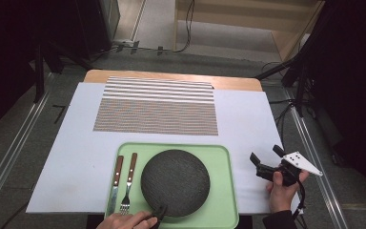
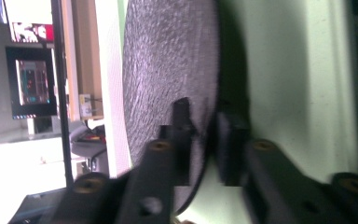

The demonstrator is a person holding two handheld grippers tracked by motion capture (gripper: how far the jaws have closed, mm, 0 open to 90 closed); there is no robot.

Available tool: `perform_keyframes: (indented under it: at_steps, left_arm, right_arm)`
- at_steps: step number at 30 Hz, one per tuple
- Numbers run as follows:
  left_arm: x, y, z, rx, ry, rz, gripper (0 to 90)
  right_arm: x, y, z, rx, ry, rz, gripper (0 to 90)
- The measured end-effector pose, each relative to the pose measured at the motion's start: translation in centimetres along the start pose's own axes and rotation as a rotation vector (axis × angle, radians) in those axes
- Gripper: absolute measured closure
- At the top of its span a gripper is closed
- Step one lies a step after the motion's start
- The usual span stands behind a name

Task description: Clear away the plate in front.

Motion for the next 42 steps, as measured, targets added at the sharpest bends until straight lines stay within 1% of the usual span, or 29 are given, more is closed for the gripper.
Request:
perform_keyframes:
  at_steps: [1, 2, 3, 4, 5, 6, 7, 10, 14, 15, 16, 17, 18, 19, 20, 22, 23, 24, 25, 26, 27, 30, 33, 35, 36, 40, 42]
  left_arm:
    - [-0.1, 0.1, 0.0, 0.001, -0.001, 0.008, 69.0]
    - [-0.1, 0.3, 0.0, -0.006, -0.013, 0.028, 66.3]
    - [-0.1, 0.4, 0.0, -0.007, -0.010, 0.043, 62.5]
    - [-0.1, 0.6, 0.0, -0.016, -0.011, 0.067, 58.7]
    - [0.0, 0.8, 0.0, -0.016, -0.006, 0.082, 55.2]
    - [0.1, 0.9, 0.0, -0.027, 0.002, 0.107, 52.9]
    - [0.2, 1.1, 0.0, -0.025, 0.006, 0.120, 49.3]
    - [0.4, 1.6, 0.1, -0.051, 0.007, 0.162, 39.7]
    - [0.7, 2.3, 0.2, -0.082, 0.040, 0.241, 32.1]
    - [0.9, 2.5, 0.3, -0.091, 0.051, 0.270, 30.5]
    - [1.0, 2.7, 0.4, -0.104, 0.059, 0.288, 27.7]
    - [1.1, 2.9, 0.6, -0.133, 0.076, 0.313, 26.1]
    - [1.3, 3.0, 0.8, -0.156, 0.079, 0.336, 23.8]
    - [1.4, 3.2, 1.1, -0.173, 0.069, 0.362, 22.4]
    - [1.7, 3.4, 1.2, -0.189, 0.069, 0.379, 22.2]
    - [2.0, 3.7, 1.3, -0.207, 0.083, 0.404, 15.3]
    - [2.1, 4.0, 1.3, -0.213, 0.086, 0.427, 13.8]
    - [2.3, 4.2, 1.2, -0.228, 0.094, 0.463, 11.9]
    - [2.4, 4.4, 1.2, -0.241, 0.098, 0.487, 9.5]
    - [2.5, 4.6, 1.2, -0.252, 0.097, 0.514, 8.0]
    - [2.7, 4.8, 1.3, -0.276, 0.107, 0.540, 7.0]
    - [2.8, 5.2, 1.3, -0.307, 0.099, 0.588, 7.0]
    - [3.0, 5.8, 1.0, -0.328, 0.108, 0.628, 6.9]
    - [3.2, 6.2, 0.8, -0.339, 0.115, 0.660, 3.7]
    - [3.3, 6.5, 0.7, -0.350, 0.123, 0.679, 3.5]
    - [3.7, 7.5, 0.5, -0.362, 0.116, 0.733, 0.0]
    - [3.8, 8.1, 0.4, -0.380, 0.111, 0.766, 0.0]
  right_arm:
    - [0.0, 0.0, 0.0, 0.000, 0.001, -0.002, 0.0]
    - [0.0, 0.0, 0.0, 0.001, 0.001, -0.003, 0.0]
    - [0.0, 0.0, 0.0, -0.001, 0.001, -0.001, 0.0]
    - [0.0, 0.0, 0.0, -0.001, 0.002, -0.001, 0.0]
    - [0.0, 0.0, 0.0, -0.001, 0.001, -0.002, 0.0]
    - [-0.1, 0.0, 0.0, -0.001, 0.001, -0.002, 0.0]
    - [-0.1, 0.0, 0.0, -0.001, 0.002, -0.001, 0.0]
    - [-0.1, 0.0, 0.0, -0.001, 0.002, 0.001, 0.0]
    - [-0.1, 0.0, 0.0, 0.000, 0.003, 0.000, 0.0]
    - [-0.1, 0.0, 0.0, -0.001, 0.004, 0.000, 0.0]
    - [-0.1, 0.0, 0.0, -0.001, 0.004, 0.001, 0.0]
    - [-0.1, 0.0, 0.0, 0.000, 0.003, 0.000, 0.0]
    - [-0.1, 0.0, 0.0, 0.000, 0.003, 0.001, 0.0]
    - [-0.1, 0.0, -0.1, 0.000, 0.003, 0.001, 0.0]
    - [-0.1, 0.0, -0.1, 0.001, 0.004, 0.000, 0.0]
    - [0.0, 0.0, -0.1, 0.001, 0.004, -0.001, 0.0]
    - [0.0, 0.0, -0.1, 0.003, 0.005, 0.000, 0.0]
    - [0.0, 0.0, -0.1, 0.003, 0.005, 0.001, 0.0]
    - [0.0, 0.0, -0.1, 0.001, 0.005, 0.004, 0.0]
    - [0.0, 0.0, -0.1, 0.001, 0.006, 0.003, 0.0]
    - [0.0, 0.0, -0.1, 0.002, 0.005, 0.001, 0.0]
    - [0.0, 0.0, -0.1, 0.002, 0.007, 0.001, 0.0]
    - [0.0, 0.0, -0.1, 0.000, 0.007, 0.005, 0.0]
    - [0.0, 0.0, -0.1, 0.001, 0.007, 0.002, 0.0]
    - [0.0, 0.0, -0.1, 0.001, 0.006, 0.001, 0.0]
    - [0.0, 0.0, -0.1, 0.000, 0.008, 0.003, 0.0]
    - [0.0, 0.0, -0.1, 0.000, 0.007, 0.004, 0.0]
Point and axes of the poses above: each handheld gripper's, and its own axes: z roughly backward along the jaws, y roughly out of its underside, x roughly to its left, the point moved 2 cm from there along -z, roughly forward along the jaws, and after that the axes turned 9 degrees about -z, right-handed, at the moved point
